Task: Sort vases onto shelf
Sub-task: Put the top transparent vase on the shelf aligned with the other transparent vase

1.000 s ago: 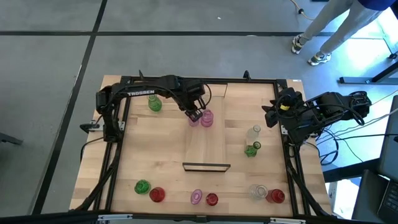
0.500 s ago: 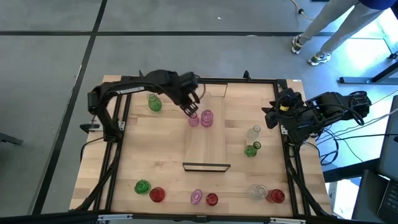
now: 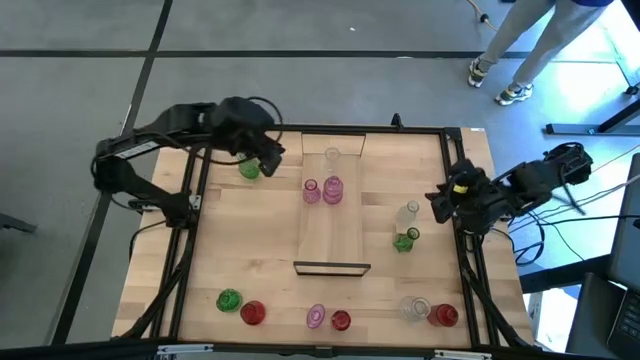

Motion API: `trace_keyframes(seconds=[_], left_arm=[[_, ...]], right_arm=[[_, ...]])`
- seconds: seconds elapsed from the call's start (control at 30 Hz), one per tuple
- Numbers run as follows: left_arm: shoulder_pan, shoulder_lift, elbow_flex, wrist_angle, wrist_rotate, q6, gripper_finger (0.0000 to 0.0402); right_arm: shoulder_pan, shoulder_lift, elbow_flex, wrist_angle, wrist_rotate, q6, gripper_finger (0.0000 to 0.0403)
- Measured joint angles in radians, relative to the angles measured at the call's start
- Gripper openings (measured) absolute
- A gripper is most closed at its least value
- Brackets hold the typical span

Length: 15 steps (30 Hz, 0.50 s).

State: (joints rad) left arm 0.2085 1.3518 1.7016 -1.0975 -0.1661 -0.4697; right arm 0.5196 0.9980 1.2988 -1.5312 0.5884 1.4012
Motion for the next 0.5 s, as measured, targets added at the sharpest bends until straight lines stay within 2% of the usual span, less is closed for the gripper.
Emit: trace_keyframes(seconds=[0.13,0.23,0.4,0.5], left_arm=[[-0.048,-0.038,0.000,-0.017,-0.079,0.001,0.0076],[-0.061,-0.049,0.000,-0.017,-0.100,0.001,0.0076],[-0.061,-0.055,0.000,-0.017,-0.107,0.001,0.0076],[-0.061,-0.051,0.000,-0.016,-0.107,0.004,0.0076]], right_arm=[[-0.004,-0.071,-0.180,0.137,-0.073,0.111,0.0200],[-0.016,-0.123,-0.279,0.215,-0.128,0.140,0.0200],[-0.137,-0.120,-0.355,0.187,-0.257,0.165,0.0200],[-0.219,-0.125,-0.364,0.200,-0.274,0.111,0.0200]])
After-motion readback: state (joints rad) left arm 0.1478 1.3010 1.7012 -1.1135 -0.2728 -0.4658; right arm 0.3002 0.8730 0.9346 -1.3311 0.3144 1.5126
